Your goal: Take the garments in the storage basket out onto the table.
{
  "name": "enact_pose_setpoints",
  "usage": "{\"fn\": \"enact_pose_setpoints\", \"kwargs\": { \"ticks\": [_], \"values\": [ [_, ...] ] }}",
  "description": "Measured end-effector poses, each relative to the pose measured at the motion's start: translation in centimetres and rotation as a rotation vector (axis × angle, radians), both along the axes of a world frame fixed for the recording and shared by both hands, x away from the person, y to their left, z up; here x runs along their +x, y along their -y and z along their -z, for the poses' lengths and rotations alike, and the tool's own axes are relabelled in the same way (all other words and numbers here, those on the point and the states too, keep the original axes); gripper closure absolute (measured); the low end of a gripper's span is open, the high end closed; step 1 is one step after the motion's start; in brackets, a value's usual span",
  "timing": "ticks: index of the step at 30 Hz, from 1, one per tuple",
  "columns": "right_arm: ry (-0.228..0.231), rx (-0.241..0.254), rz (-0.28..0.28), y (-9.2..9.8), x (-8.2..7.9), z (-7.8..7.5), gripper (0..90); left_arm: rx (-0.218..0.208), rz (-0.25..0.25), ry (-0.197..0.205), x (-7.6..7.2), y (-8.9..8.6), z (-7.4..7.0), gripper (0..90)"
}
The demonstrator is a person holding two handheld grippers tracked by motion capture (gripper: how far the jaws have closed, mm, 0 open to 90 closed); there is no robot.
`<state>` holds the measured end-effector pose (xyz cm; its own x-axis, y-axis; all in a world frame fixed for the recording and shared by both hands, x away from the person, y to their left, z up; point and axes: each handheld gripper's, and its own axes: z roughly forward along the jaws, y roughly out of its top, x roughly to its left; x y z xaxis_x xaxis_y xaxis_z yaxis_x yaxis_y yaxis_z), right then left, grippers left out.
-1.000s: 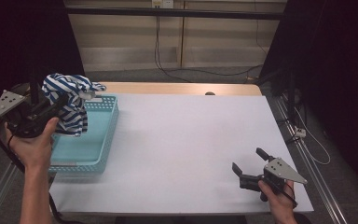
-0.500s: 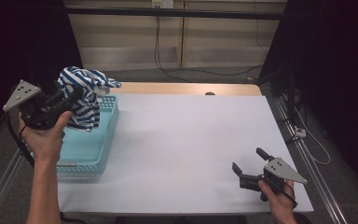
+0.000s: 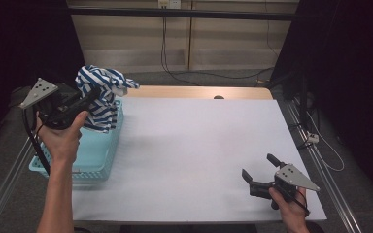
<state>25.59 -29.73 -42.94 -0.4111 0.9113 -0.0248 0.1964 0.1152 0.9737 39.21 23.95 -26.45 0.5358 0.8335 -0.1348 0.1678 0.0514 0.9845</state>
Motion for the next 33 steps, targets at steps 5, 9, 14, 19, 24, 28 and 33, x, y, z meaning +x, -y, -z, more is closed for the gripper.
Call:
{"fn": "enact_pose_setpoints", "kwargs": {
  "ticks": [5, 9, 14, 19, 24, 28, 33],
  "values": [
    [0.0, -0.002, -0.002, 0.0, 0.1, 0.0, 0.0, -0.007, 0.015, 0.0, 0.4, 1.0, 0.0, 74.5],
    [0.001, -0.002, -0.002, 0.0, 0.1, 0.0, 0.0, -0.005, 0.039, -0.001, 0.6, 1.9, -0.2, 74.5],
    [0.0, 0.002, 0.0, 0.0, 0.1, 0.0, 0.0, -0.009, 0.079, 0.001, 0.8, 2.9, -0.6, 74.5],
    [-0.001, 0.002, 0.003, 0.0, -0.1, 0.0, 0.0, -0.002, 0.105, -0.001, 1.0, 4.1, -0.8, 74.5],
    [-0.004, -0.001, 0.003, 0.0, 0.0, 0.0, 0.0, 0.055, 0.148, -0.008, 1.5, 4.9, -0.6, 74.5],
    [-0.001, 0.001, -0.005, 0.0, 0.0, 0.0, 0.0, 0.015, 0.148, -0.014, 1.8, 6.3, -0.6, 74.5],
    [0.0, 0.0, 0.0, 0.0, 0.0, 0.0, 0.0, -0.004, 0.169, -0.015, 2.0, 7.3, -0.6, 74.5]
  ]
}}
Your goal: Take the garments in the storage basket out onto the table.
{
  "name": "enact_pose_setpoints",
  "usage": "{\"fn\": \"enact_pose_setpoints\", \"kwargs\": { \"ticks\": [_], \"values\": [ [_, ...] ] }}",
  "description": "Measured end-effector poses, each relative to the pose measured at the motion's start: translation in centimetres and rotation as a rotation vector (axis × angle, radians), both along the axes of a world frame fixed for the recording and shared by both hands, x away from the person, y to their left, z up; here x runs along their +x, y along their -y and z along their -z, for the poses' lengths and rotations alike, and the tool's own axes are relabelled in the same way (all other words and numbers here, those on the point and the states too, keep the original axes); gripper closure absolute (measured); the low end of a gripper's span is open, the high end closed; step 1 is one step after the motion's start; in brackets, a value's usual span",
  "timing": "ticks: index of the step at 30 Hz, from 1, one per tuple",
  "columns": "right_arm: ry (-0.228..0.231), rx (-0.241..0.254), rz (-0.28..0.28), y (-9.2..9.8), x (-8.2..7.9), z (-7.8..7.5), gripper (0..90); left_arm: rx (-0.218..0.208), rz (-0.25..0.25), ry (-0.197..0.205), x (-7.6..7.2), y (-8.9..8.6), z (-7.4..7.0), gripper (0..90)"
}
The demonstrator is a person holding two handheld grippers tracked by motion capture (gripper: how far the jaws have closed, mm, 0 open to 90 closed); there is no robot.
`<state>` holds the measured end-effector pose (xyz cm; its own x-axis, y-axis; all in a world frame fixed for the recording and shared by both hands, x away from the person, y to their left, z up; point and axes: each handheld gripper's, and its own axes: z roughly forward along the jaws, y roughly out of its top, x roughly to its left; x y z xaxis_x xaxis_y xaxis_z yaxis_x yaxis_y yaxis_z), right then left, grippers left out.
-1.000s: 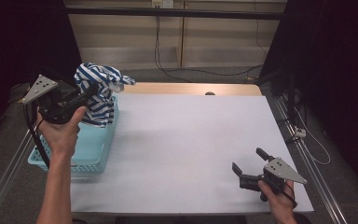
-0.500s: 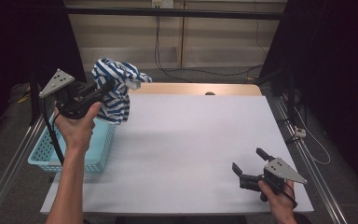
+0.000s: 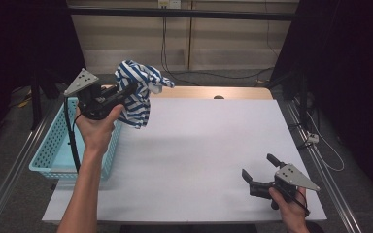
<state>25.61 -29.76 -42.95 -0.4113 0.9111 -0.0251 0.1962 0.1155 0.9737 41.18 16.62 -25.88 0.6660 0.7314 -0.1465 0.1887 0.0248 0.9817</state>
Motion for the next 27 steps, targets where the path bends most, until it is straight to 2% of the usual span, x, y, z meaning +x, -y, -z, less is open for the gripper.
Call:
{"fn": "enact_pose_setpoints", "kwargs": {
  "ticks": [3, 5, 9, 16, 18, 19, 20, 27],
  "values": [
    [-0.001, -0.004, 0.001, 0.0, 0.0, 0.0, 0.0, 0.009, 0.002, -0.011, 0.1, 0.8, 0.2, 74.5],
    [-0.001, -0.002, 0.003, 0.0, 0.0, 0.0, 0.0, 0.037, 0.015, -0.018, 0.2, 1.4, 0.5, 74.5],
    [0.0, -0.004, 0.001, 0.0, 0.0, 0.0, 0.0, 0.025, 0.038, -0.025, 0.5, 2.2, 0.9, 74.4],
    [-0.002, -0.001, 0.0, 0.0, 0.0, 0.0, 0.0, 0.036, 0.065, -0.05, 0.6, 3.2, 1.1, 74.4],
    [-0.001, 0.001, -0.004, 0.0, 0.0, 0.0, 0.0, 0.022, 0.073, -0.053, 0.8, 3.6, 1.2, 74.4],
    [-0.001, 0.0, -0.003, 0.0, 0.0, 0.0, 0.0, 0.037, 0.074, -0.056, 0.8, 3.7, 1.2, 74.4],
    [-0.001, 0.001, -0.003, 0.0, 0.0, 0.0, 0.0, 0.024, 0.073, -0.058, 0.9, 4.0, 1.3, 74.4],
    [-0.003, -0.001, 0.002, 0.1, 0.0, 0.0, 0.0, 0.042, 0.099, -0.062, 1.0, 6.0, 1.4, 74.4]
  ]
}}
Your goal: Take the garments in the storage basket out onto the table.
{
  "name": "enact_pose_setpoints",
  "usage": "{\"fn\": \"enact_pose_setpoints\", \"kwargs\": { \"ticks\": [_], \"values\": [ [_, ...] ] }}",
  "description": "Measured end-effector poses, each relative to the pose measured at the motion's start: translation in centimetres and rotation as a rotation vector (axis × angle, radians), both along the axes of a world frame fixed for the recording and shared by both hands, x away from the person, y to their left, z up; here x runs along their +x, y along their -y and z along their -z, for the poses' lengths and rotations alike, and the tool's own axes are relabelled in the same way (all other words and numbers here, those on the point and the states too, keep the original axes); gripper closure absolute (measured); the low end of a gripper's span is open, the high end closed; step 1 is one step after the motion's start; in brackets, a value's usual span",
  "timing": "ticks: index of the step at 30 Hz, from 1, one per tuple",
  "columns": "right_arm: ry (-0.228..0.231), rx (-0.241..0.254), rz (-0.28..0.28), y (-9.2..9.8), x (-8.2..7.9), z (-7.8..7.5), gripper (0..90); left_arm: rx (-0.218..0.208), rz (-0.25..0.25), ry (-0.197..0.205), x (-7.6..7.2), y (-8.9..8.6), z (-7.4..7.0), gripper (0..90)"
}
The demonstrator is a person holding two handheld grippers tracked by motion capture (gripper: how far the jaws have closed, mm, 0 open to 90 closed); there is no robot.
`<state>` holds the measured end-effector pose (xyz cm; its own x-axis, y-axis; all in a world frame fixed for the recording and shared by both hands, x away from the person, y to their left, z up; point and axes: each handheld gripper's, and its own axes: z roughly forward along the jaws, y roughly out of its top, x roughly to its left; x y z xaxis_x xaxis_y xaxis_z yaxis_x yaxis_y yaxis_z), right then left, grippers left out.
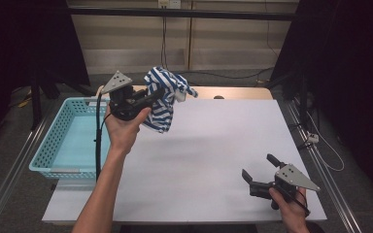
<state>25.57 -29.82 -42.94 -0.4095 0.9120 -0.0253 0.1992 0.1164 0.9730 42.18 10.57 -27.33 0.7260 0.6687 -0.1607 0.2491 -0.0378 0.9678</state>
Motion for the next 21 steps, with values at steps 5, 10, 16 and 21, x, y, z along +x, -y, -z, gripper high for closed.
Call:
{"fn": "enact_pose_setpoints", "kwargs": {
  "ticks": [5, 10, 16, 21],
  "values": [
    [0.003, 0.002, -0.006, 0.0, 0.0, 0.0, 0.0, 0.002, 0.024, -0.028, 0.4, 1.1, 0.7, 74.3],
    [0.001, 0.005, -0.008, 0.0, 0.0, 0.0, 0.0, 0.006, 0.05, -0.061, 0.7, 1.8, 1.7, 74.3],
    [0.001, -0.004, -0.004, 0.0, 0.0, 0.0, 0.0, 0.039, 0.084, -0.087, 0.8, 3.0, 2.5, 74.2],
    [0.002, -0.002, -0.005, 0.0, -0.1, 0.0, 0.0, 0.052, 0.102, -0.115, 1.0, 3.6, 3.4, 74.2]
  ]
}}
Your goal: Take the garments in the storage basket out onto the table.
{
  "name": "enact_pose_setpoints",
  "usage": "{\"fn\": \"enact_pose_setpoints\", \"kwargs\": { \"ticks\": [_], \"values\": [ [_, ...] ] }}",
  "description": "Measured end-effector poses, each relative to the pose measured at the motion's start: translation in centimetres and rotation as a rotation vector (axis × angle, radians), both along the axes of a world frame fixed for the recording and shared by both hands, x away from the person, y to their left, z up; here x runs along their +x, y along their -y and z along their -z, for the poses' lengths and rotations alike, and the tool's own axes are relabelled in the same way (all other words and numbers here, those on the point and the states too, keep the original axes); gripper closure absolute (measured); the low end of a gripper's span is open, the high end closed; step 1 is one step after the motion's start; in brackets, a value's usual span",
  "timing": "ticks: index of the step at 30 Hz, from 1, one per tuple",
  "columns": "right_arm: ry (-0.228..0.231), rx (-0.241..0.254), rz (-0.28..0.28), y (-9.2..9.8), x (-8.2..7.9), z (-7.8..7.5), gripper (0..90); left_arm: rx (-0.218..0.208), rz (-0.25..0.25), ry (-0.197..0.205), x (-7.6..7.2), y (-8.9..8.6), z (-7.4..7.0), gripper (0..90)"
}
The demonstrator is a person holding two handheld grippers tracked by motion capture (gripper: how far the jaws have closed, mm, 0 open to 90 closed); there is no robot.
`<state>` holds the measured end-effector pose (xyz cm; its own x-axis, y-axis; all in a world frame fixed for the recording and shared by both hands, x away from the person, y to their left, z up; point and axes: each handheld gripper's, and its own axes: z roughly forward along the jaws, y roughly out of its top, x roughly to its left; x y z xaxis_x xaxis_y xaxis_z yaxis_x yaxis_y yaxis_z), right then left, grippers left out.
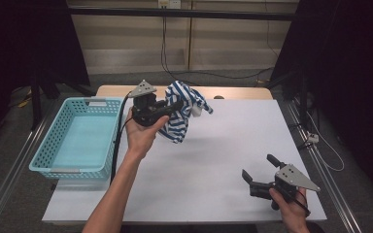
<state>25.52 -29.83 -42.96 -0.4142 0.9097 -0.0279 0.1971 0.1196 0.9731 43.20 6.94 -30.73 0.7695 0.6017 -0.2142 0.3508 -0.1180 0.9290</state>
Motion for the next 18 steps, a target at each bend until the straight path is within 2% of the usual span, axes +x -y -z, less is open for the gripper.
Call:
{"fn": "enact_pose_setpoints", "kwargs": {
  "ticks": [14, 18],
  "values": [
    [-0.005, -0.001, -0.002, 0.0, 0.0, 0.0, 0.0, 0.055, 0.019, -0.069, 0.4, 1.4, 3.2, 74.0],
    [-0.003, 0.0, -0.005, 0.0, 0.0, 0.0, 0.0, 0.105, 0.018, -0.081, 0.6, 2.0, 4.0, 74.0]
  ]
}}
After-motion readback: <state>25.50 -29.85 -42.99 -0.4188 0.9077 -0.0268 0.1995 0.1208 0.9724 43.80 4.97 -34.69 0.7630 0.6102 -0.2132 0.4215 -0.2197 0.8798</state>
